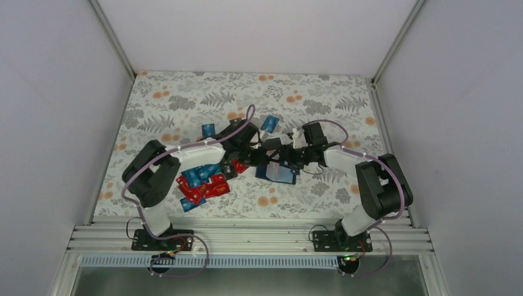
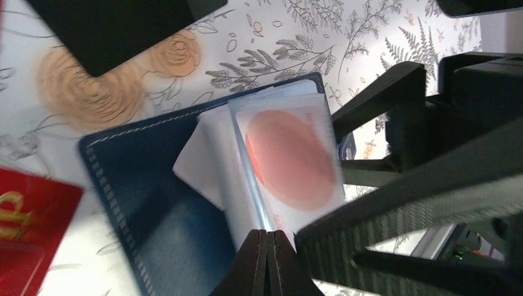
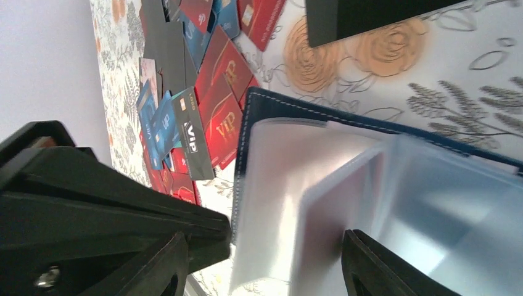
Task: Put the credit cards into the card holder
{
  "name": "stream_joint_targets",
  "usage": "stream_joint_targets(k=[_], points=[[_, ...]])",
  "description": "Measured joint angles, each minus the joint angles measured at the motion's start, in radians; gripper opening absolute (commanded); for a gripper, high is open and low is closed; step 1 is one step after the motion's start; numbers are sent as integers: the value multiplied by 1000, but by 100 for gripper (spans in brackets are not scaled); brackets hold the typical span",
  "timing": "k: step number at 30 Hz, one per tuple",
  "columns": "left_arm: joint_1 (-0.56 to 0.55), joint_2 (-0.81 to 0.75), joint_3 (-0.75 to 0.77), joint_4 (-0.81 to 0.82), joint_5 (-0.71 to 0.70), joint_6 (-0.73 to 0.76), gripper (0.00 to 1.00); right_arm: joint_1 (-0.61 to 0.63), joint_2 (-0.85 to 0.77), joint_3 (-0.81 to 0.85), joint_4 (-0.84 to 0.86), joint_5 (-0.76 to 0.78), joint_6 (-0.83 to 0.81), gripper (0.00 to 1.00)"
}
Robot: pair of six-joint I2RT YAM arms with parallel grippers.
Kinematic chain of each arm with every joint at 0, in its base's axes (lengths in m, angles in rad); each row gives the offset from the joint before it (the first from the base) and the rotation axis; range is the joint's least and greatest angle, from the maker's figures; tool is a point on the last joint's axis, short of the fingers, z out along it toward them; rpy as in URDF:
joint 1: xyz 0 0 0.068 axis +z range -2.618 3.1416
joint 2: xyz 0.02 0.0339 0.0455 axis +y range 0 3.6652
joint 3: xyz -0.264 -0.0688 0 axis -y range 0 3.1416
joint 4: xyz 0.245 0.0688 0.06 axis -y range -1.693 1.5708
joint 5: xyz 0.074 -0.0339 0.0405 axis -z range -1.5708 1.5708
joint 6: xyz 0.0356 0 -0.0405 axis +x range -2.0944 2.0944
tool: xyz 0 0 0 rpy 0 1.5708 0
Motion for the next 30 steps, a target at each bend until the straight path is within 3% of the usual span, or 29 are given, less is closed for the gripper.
stream_joint_targets(k=[7, 14, 20, 30], points=[[51, -161, -117, -25, -16, -1, 3, 78, 34, 46, 3, 22, 45, 64], [178, -360, -270, -59, -79, 13, 11, 157, 171, 136, 16, 28, 71, 64], [262, -441, -374, -90, -136, 21, 19, 172, 239, 223, 2, 34, 59, 64], [280, -504, -447, -110, -210, 12, 22, 175, 277, 349, -62, 38, -31, 65]])
